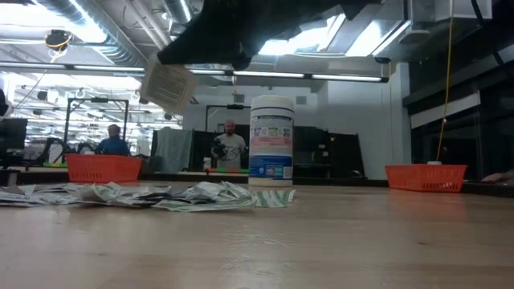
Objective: Pick & Place First Aid Supplies
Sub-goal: Put the gray towelette pack into the right orange bin, then put the blue alcohol pad into the blue bin
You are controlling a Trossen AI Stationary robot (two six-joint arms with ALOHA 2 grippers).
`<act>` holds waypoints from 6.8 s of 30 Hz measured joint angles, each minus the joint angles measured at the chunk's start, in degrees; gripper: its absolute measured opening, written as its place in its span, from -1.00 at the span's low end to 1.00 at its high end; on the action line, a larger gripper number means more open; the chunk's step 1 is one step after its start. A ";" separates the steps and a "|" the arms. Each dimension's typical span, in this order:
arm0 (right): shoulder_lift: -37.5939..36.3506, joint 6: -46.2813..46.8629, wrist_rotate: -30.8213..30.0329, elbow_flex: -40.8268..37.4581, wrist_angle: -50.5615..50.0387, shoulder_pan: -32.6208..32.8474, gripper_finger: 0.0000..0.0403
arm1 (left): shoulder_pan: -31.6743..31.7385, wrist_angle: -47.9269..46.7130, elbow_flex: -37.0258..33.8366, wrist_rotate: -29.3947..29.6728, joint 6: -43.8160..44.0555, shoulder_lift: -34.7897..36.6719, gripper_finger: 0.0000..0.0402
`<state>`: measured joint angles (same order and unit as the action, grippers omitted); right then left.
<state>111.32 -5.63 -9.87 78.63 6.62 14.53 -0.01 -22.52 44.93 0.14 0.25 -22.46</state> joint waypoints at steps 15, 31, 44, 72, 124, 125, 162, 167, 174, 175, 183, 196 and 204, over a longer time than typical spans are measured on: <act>-6.13 -1.01 -3.93 0.02 -12.17 -5.77 -1.00 | -0.02 0.00 0.00 0.02 0.00 0.00 -0.98; -15.13 -0.63 -10.39 -3.49 -20.25 -12.70 -1.00 | -0.02 0.00 0.00 0.00 0.00 0.02 -0.98; -32.01 2.43 -19.00 -19.39 -20.48 -17.92 -1.00 | 0.00 0.00 0.00 0.02 0.00 0.02 -0.98; -55.89 21.20 -34.12 -30.36 -46.99 -28.16 -0.99 | -0.02 0.00 0.00 0.02 -0.01 0.01 -0.98; -47.62 29.28 -26.63 -30.36 -59.08 -54.19 -0.41 | -0.02 0.00 0.00 0.01 0.00 0.00 -0.98; -47.62 29.26 -26.04 -30.36 -59.08 -54.19 -0.37 | -0.02 0.00 0.00 0.02 0.00 0.01 -0.98; -41.02 14.86 -6.40 -30.34 -27.43 -28.78 -0.23 | -0.01 0.00 0.00 0.01 0.00 0.02 -0.98; -38.05 11.25 -6.28 -30.34 -22.20 -23.99 -0.23 | -0.02 0.00 0.00 0.02 0.00 0.02 -0.98; -33.55 5.98 -1.19 -30.34 -12.50 -18.20 -0.23 | -0.02 0.00 0.00 0.02 0.00 0.00 -0.98; -32.85 5.06 -0.68 -30.34 -11.29 -17.52 -0.23 | 0.00 0.00 0.00 0.02 0.00 0.00 -0.98; -26.37 1.95 -0.39 -30.34 -2.73 -11.74 -0.23 | -0.02 0.00 0.00 0.01 -0.01 0.01 -0.98; -15.94 -10.20 6.61 -28.88 9.72 -5.03 -0.23 | -0.02 0.00 0.00 0.00 0.00 0.02 -0.98; -8.39 -19.37 8.51 -21.27 10.00 -2.29 -0.23 | 0.00 0.00 0.00 0.02 0.00 0.00 -0.98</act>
<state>102.94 -25.00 -1.36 57.36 16.62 12.24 -0.01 -22.52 44.93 0.16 0.25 -22.46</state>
